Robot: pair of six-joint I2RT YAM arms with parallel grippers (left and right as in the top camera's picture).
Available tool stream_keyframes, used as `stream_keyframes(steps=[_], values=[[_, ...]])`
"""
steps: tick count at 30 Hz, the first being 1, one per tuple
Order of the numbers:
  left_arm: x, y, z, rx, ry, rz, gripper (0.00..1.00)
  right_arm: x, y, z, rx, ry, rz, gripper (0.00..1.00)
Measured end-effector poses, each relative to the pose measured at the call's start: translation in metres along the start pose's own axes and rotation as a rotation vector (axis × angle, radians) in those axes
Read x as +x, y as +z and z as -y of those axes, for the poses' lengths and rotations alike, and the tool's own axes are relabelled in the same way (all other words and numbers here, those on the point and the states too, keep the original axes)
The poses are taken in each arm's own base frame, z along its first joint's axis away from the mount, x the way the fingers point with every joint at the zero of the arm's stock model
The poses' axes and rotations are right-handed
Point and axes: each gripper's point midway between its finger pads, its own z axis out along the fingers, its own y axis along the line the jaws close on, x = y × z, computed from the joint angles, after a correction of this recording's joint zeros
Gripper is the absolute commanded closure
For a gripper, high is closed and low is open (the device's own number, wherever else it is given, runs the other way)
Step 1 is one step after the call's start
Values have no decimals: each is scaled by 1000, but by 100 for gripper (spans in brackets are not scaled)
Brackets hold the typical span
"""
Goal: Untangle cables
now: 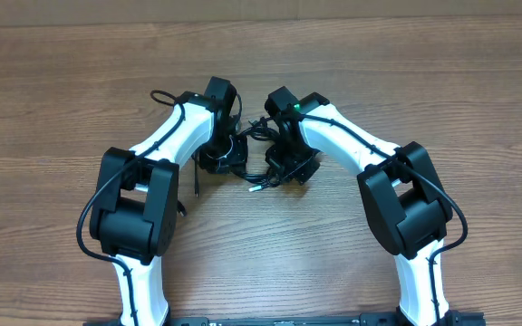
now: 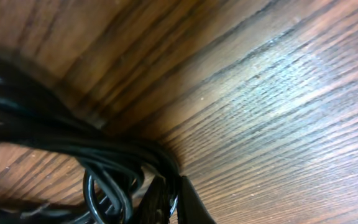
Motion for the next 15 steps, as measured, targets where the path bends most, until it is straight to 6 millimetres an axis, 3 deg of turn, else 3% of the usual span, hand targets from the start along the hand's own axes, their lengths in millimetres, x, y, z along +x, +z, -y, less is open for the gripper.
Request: stream_keyframes(steps=[1,15], values=[[-1,1,1,7,-7,5,96,0,0,0,0,-4,1,96],[-5,0,2,17,-22,26,96,-13,-7,1,-19,-66,9,96]])
